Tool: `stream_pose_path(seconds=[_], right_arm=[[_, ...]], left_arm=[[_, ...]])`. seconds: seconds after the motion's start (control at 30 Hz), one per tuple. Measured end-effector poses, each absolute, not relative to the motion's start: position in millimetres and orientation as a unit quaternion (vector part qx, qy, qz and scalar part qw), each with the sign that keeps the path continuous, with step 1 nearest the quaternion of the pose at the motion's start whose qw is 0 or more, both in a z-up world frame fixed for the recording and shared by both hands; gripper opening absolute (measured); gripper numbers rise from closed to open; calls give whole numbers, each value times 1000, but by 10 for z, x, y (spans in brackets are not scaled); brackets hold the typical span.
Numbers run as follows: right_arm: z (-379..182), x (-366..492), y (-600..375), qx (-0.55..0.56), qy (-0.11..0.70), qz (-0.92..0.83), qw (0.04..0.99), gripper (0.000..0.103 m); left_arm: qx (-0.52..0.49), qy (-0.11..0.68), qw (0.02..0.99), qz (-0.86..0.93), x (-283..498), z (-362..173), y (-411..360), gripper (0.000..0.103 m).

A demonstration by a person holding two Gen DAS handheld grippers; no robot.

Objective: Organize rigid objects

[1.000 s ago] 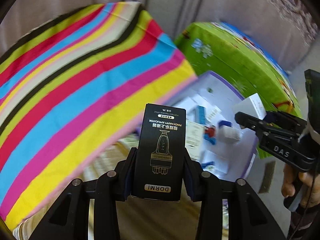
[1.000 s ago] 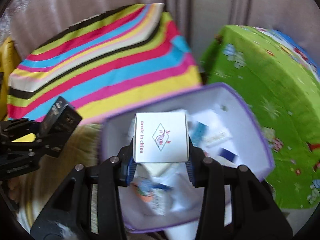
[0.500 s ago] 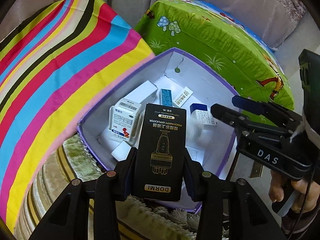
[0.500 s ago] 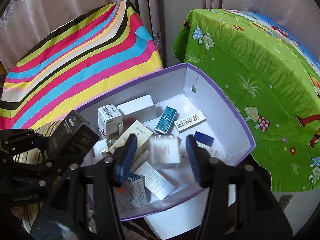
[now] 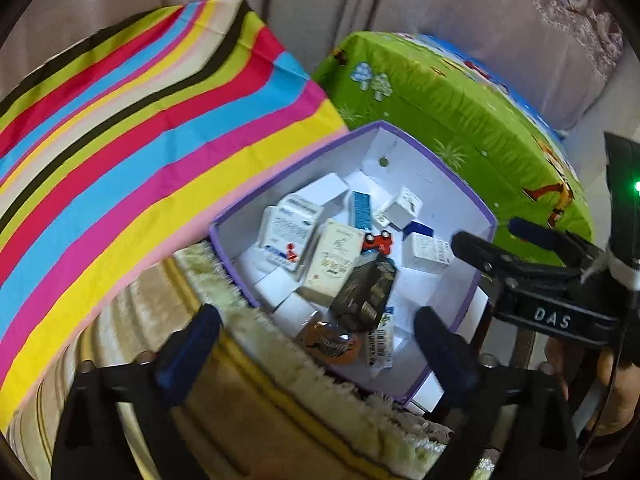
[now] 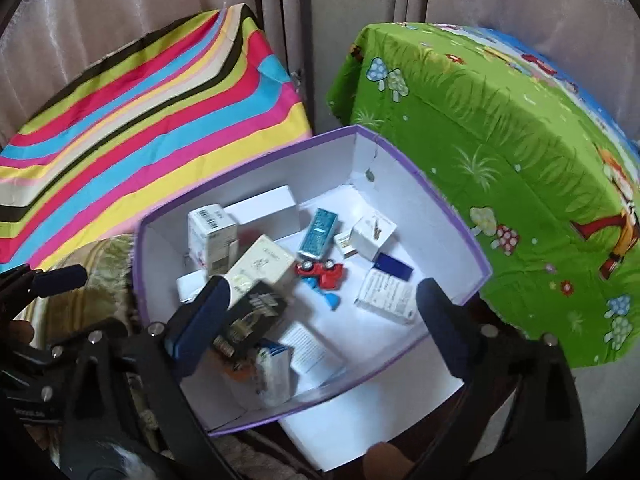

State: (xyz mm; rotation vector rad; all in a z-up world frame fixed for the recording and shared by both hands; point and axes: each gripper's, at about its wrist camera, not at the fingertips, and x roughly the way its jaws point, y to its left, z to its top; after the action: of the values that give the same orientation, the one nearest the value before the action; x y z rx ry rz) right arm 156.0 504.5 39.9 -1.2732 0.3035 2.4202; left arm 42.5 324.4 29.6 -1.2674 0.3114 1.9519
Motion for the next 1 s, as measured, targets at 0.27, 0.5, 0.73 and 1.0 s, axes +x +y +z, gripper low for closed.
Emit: stream_pose_path(seconds=[0.27, 0.5, 0.73, 1.0], right_arm=[[412, 1646, 4872, -456, 80, 863, 201, 103], [421, 1594, 4867, -451, 83, 865, 204, 103], [379, 1605, 4890, -450, 102, 865, 199, 103], [335, 1616, 4921, -454, 117, 861, 199, 103]], left_arm=[[-494, 125, 390, 767, 528, 225, 3192, 100], [-492, 117, 395, 767, 483, 207, 3180, 100], [-493, 124, 394, 766, 485, 197, 3209, 100], [-494, 134, 395, 763, 499, 179, 3238, 100]])
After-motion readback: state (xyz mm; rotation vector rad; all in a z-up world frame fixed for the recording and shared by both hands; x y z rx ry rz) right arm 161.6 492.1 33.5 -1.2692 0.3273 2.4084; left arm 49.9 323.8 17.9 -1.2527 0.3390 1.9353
